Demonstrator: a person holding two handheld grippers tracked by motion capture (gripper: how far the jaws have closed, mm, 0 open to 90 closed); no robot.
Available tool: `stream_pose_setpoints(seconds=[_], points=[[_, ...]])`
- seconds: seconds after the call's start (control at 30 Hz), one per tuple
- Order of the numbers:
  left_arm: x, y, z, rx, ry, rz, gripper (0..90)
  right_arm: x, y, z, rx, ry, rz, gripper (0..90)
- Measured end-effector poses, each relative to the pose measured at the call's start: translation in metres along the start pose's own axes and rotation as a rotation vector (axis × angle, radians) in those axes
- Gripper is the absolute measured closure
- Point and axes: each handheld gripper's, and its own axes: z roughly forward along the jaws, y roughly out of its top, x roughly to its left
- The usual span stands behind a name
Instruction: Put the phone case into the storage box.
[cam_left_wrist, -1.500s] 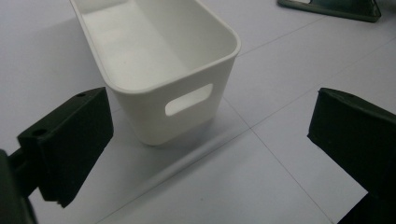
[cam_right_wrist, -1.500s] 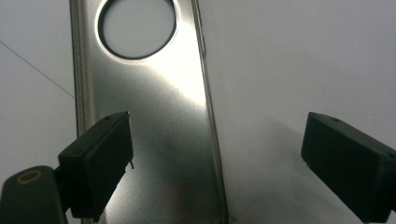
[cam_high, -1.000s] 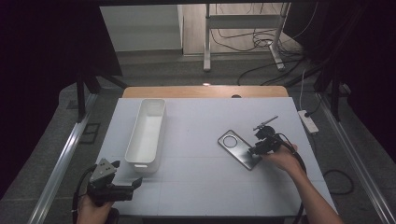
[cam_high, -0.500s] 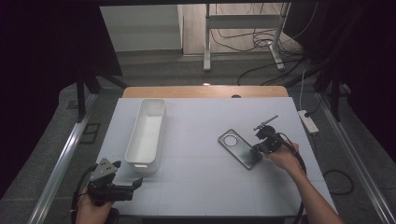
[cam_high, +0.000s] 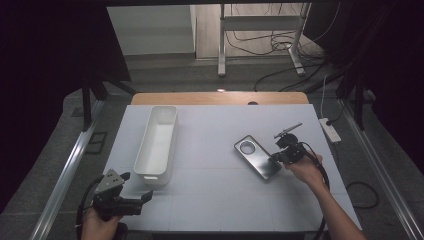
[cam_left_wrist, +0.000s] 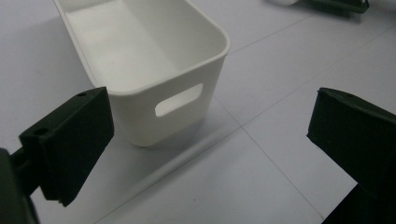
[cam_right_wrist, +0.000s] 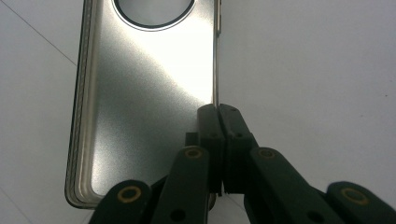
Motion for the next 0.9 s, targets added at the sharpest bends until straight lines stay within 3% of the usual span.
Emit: stream_pose_setpoints(seconds=[0.3,0.9], points=[[-0.002,0.000,0.001,0.002,0.012,0.015,0.0,0.008,-0.002,-0.010,-0.041,0.005,0.003,88.6],[-0.001,0.003,0.003,0.018,-0.031,0.006,0.3,0.023,-0.015,-0.040,-0.160,-0.004,0.009,88.6]])
